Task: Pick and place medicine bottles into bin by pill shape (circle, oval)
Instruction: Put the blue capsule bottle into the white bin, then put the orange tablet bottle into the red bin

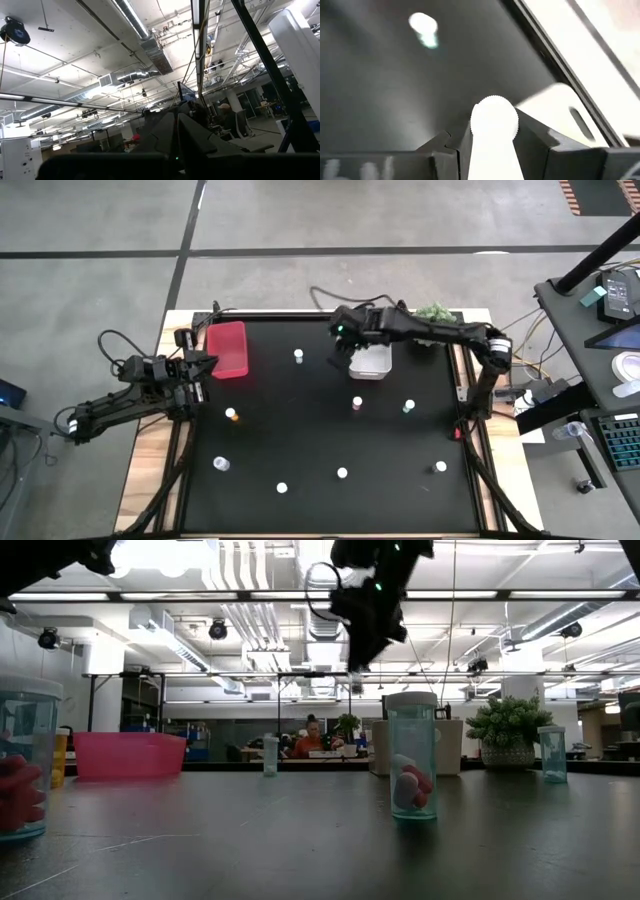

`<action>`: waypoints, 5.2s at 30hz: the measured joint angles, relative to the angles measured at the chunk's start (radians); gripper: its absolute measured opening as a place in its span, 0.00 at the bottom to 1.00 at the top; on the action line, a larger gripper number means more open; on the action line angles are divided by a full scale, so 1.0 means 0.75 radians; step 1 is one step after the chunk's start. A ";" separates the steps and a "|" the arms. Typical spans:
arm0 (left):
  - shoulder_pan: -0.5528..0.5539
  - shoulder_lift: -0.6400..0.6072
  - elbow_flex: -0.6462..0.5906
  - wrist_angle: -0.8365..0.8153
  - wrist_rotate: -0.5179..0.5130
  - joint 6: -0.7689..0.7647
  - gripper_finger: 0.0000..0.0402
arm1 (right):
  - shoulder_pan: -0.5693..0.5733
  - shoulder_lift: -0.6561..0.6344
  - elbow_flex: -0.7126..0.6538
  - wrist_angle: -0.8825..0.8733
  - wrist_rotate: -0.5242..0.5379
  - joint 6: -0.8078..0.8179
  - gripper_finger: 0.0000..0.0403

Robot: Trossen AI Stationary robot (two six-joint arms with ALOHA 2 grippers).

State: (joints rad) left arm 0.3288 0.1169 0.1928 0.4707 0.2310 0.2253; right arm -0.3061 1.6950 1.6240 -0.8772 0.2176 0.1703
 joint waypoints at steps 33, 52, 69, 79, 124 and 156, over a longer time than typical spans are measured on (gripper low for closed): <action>0.000 0.000 0.000 0.000 -0.001 0.001 0.02 | -0.311 -0.031 -0.683 0.716 -0.009 0.210 0.29; 0.000 0.000 0.000 0.002 -0.001 0.002 0.02 | -0.311 -0.031 -0.537 0.544 -0.009 0.210 0.46; 0.000 0.000 0.000 0.002 -0.001 0.001 0.02 | -0.311 -0.031 -0.529 0.497 -0.009 0.191 0.03; 0.000 0.000 0.000 0.002 -0.001 0.001 0.02 | -0.311 0.020 -0.534 0.599 0.000 0.173 0.03; 0.000 0.001 -0.002 0.013 -0.001 -0.007 0.02 | 0.053 -0.365 -0.789 0.800 0.077 -0.080 0.03; -0.034 0.608 0.145 0.522 0.001 -0.991 0.02 | 0.242 -1.177 -1.532 1.715 -0.201 -0.645 0.03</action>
State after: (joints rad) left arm 0.3034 0.5733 0.3020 0.8620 0.2314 -0.5182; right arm -0.1246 0.8124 0.4751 0.4092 0.0669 -0.3131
